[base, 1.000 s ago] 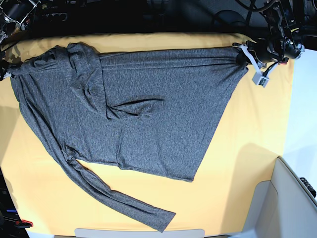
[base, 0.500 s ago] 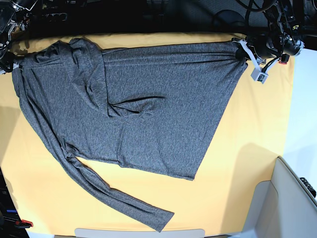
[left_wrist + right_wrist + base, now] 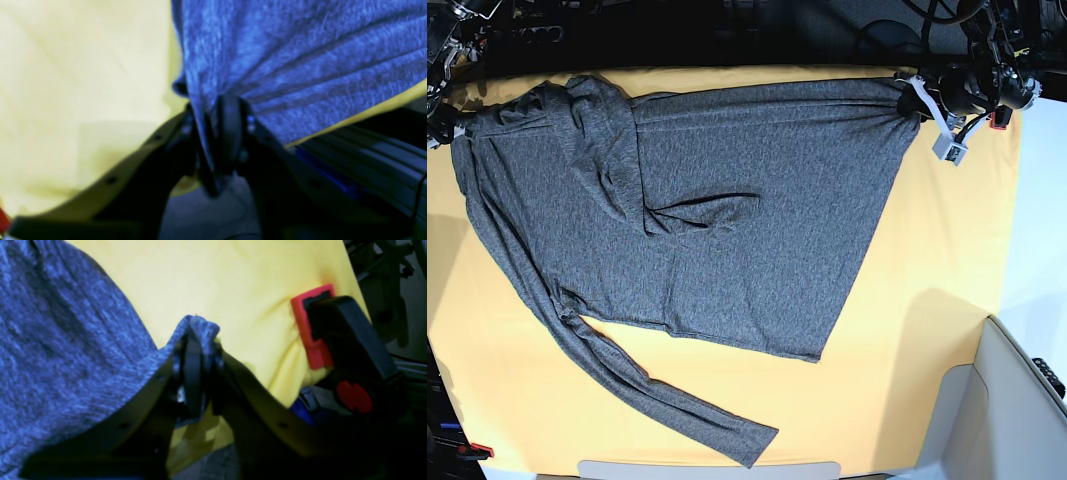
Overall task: Fold the T-shirt properly
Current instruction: 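Hold the shirt's folded edge taut with both grippers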
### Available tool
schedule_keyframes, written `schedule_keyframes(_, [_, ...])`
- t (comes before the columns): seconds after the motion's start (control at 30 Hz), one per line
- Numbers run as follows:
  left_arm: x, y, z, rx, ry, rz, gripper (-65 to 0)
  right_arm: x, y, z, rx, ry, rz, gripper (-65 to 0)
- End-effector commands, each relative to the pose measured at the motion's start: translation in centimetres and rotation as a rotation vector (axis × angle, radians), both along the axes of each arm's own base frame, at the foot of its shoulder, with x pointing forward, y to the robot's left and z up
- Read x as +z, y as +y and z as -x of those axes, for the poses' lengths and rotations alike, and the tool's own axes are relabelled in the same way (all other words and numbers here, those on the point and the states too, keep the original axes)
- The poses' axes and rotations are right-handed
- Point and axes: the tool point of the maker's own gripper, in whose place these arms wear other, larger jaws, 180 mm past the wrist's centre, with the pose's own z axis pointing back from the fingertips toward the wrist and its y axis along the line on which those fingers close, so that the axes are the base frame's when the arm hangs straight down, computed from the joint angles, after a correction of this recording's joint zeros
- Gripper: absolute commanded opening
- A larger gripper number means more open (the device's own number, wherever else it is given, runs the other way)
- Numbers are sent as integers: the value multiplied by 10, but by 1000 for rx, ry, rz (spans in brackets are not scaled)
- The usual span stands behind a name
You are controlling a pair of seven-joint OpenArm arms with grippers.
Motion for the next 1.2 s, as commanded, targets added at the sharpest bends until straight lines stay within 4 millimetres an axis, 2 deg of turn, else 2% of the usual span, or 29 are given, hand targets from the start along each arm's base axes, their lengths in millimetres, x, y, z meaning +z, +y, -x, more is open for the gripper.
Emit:
schedule_keyframes(0.0, [-11,19,27,-13,129,-101,-476,-14,5,21,-18,107,-35,-539])
schedule_keyframes(0.07, [-11,19,27,-13,129,-101,-461,-18,13,17,14,123,-40,-503])
schedule_keyframes(0.2, [-11,19,26,-13,127,-101,-460,-19,25,11,71,138,-32,-471])
schedule_keyframes(0.4, [-7,23,19,-3,110,-111,-458,1,26,0,101,95,14,-443])
schedule_keyframes(0.6, [-6,24,16,-4,102,-113,-444,23,26,2,139,79,82,-396])
schedule_keyframes(0.77, [5,21,8,-22,61,-128,-409,34,29,5,165,75,114,-388])
schedule_keyframes(1.17, [26,16,-7,-51,-24,-158,-407,46,17,3,161,72,151,-388])
